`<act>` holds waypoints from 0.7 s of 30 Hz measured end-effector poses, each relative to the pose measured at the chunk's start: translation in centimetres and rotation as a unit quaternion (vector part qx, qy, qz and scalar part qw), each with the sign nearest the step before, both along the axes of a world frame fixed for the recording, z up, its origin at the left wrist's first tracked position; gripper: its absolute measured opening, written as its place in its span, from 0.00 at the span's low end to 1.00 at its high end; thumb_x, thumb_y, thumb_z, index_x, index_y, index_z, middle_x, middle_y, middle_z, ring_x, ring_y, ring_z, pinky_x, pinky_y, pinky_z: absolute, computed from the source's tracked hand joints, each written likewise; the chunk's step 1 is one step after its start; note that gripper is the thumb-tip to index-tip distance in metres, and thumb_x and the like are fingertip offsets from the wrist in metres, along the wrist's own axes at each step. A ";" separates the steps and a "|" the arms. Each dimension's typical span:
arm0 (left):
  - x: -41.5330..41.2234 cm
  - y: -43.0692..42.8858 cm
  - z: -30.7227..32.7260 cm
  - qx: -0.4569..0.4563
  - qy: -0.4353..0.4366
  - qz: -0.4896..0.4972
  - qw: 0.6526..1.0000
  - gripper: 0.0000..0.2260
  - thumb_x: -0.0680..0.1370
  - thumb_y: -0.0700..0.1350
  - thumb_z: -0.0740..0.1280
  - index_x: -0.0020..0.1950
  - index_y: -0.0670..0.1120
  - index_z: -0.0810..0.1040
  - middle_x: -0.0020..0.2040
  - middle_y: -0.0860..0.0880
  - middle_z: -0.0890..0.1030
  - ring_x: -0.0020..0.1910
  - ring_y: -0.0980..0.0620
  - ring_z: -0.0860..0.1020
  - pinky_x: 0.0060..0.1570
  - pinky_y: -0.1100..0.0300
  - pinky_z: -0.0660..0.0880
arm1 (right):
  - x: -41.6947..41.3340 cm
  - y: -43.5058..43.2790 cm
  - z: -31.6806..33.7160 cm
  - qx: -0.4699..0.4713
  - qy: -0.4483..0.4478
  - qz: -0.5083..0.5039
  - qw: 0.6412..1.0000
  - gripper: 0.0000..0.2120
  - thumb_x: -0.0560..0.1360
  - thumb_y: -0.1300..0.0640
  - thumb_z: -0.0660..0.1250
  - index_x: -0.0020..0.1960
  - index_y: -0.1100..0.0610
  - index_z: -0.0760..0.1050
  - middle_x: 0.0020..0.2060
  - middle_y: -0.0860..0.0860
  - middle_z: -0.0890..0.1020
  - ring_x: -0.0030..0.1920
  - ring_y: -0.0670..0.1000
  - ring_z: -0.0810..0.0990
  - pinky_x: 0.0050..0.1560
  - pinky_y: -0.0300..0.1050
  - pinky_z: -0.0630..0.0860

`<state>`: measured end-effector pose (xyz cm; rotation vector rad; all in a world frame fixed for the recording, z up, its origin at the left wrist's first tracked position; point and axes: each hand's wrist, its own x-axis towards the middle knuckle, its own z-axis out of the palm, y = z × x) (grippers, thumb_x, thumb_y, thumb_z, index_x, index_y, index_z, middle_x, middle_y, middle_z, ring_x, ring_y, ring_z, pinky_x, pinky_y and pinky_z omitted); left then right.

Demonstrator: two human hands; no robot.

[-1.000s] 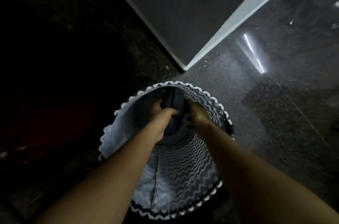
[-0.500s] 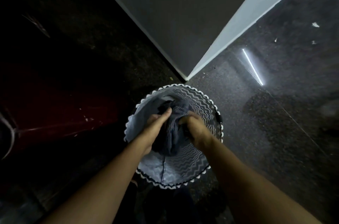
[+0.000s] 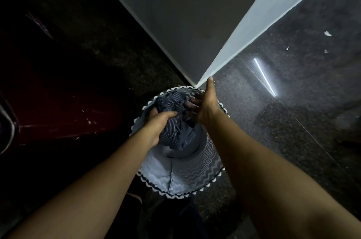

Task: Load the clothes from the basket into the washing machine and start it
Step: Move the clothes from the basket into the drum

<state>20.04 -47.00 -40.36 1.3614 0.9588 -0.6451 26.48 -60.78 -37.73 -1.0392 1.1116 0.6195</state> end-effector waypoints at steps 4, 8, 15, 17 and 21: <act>0.5 0.3 -0.3 0.011 -0.014 -0.037 0.999 0.20 0.74 0.44 0.75 0.64 0.47 0.75 0.55 0.45 0.83 0.47 0.47 0.82 0.38 0.58 0.77 | 1.4 -1.4 -1.2 0.010 0.012 -0.036 0.999 0.16 0.84 0.47 0.53 0.48 0.56 0.74 0.38 0.50 0.78 0.35 0.50 0.76 0.41 0.45 0.72; 1.5 -0.1 -0.6 0.013 -0.036 -0.074 0.997 0.22 0.72 0.46 0.76 0.65 0.48 0.76 0.56 0.47 0.84 0.50 0.47 0.83 0.43 0.58 0.79 | 3.2 -2.3 -1.1 0.019 -0.037 -0.086 0.995 0.17 0.85 0.49 0.52 0.49 0.56 0.75 0.40 0.50 0.81 0.39 0.49 0.80 0.43 0.44 0.76; 4.8 -1.9 0.3 0.015 -0.069 -0.102 0.992 0.26 0.75 0.47 0.74 0.70 0.47 0.70 0.62 0.49 0.79 0.53 0.51 0.79 0.41 0.62 0.73 | 6.2 -5.2 0.1 -0.013 -0.068 -0.070 0.995 0.13 0.84 0.55 0.55 0.44 0.52 0.75 0.36 0.47 0.81 0.36 0.48 0.81 0.45 0.44 0.79; 5.3 -2.3 0.2 0.017 -0.072 -0.109 0.991 0.25 0.75 0.47 0.75 0.69 0.47 0.70 0.61 0.49 0.80 0.54 0.50 0.79 0.43 0.60 0.74 | 6.1 -5.5 -0.1 -0.015 -0.066 -0.044 0.997 0.10 0.83 0.55 0.57 0.47 0.53 0.75 0.40 0.48 0.80 0.39 0.50 0.80 0.45 0.45 0.78; 5.3 -2.0 0.0 0.028 -0.073 -0.130 0.989 0.25 0.72 0.49 0.76 0.67 0.49 0.72 0.60 0.49 0.81 0.55 0.49 0.80 0.54 0.53 0.78 | 5.0 -5.4 -0.7 -0.032 -0.066 -0.013 0.997 0.12 0.84 0.51 0.57 0.50 0.54 0.76 0.42 0.50 0.82 0.39 0.51 0.81 0.42 0.46 0.80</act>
